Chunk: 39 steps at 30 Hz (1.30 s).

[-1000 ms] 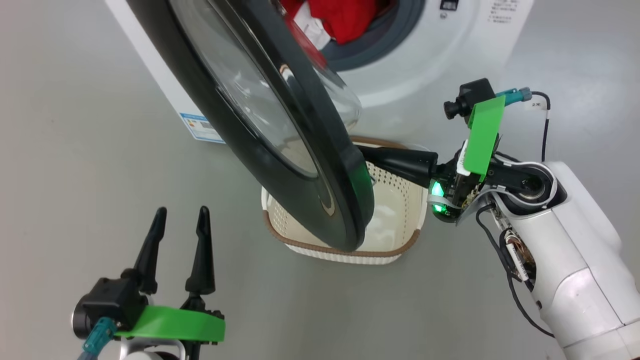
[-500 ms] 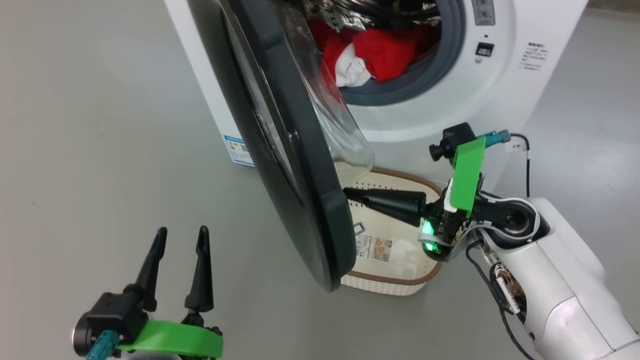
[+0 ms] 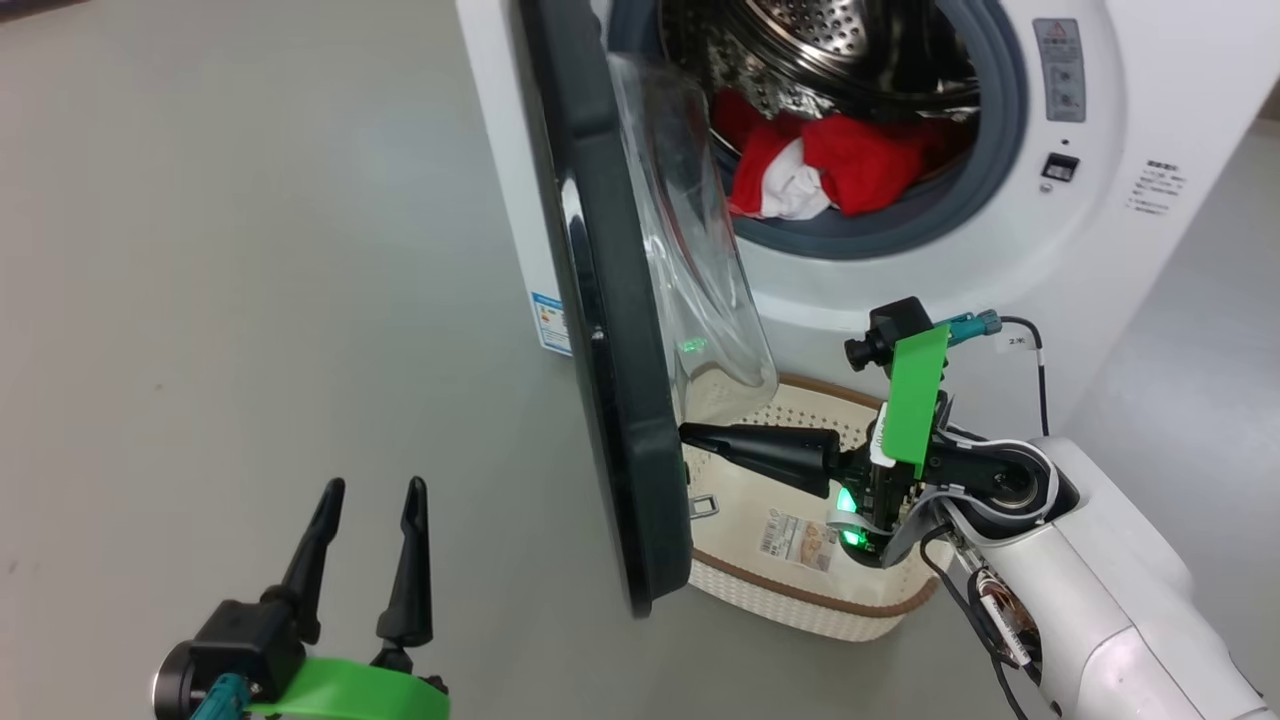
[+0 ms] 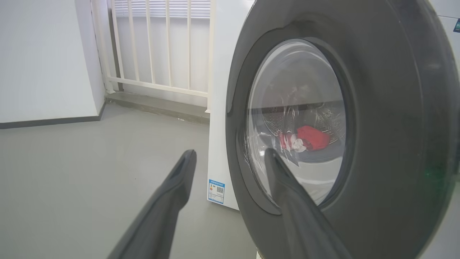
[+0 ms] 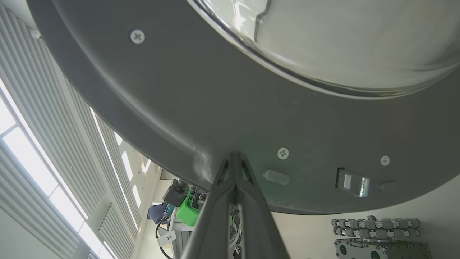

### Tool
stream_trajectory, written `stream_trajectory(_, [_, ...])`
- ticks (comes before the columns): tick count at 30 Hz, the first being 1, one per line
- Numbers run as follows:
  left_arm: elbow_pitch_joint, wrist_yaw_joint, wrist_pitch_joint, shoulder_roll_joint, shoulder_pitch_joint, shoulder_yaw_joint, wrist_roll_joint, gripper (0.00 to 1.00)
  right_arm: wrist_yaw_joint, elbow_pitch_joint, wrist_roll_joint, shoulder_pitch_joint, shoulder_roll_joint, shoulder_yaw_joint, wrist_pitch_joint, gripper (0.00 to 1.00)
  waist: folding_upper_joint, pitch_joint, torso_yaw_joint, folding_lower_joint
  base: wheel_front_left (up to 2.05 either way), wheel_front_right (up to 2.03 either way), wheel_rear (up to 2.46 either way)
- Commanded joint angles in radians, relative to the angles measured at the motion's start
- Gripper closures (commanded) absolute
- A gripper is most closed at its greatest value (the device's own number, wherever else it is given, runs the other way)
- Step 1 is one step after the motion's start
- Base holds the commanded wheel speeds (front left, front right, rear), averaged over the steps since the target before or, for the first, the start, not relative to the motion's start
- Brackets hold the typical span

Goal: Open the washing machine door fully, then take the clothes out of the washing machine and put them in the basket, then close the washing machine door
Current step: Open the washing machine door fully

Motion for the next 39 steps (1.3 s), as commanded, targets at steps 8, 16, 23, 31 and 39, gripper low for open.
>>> stream_trajectory(8, [-0.028,-0.001,-0.008,0.026,0.008,0.035,0.008,0.0,0.008,-0.011,0.027,0.001,0.027,0.042,-0.012,1.0,0.0,-0.02,0.054,0.0,0.0,0.0,0.0])
stream_trajectory(16, [-0.064,0.01,-0.008,0.025,0.033,0.048,0.005,0.0,0.008,0.003,0.031,-0.036,0.027,0.085,-0.029,1.0,0.0,-0.004,0.066,0.0,0.0,0.0,0.0])
stream_trajectory(23, [-0.083,0.016,-0.008,0.024,0.044,0.054,0.004,0.0,0.008,0.021,0.033,-0.062,0.027,0.1,-0.043,1.0,0.0,0.003,0.07,0.0,0.0,0.0,0.0])
stream_trajectory(31, [-0.088,0.02,-0.008,0.022,0.047,0.051,0.004,0.0,0.008,0.027,0.04,-0.073,0.027,0.112,-0.05,1.0,0.0,0.006,0.072,0.0,0.0,0.0,0.0])
stream_trajectory(39, [-0.099,0.022,-0.008,0.022,0.055,0.061,0.003,0.0,0.008,0.031,0.052,-0.082,0.027,0.134,-0.053,1.0,0.0,0.01,0.076,0.0,0.0,0.0,0.0])
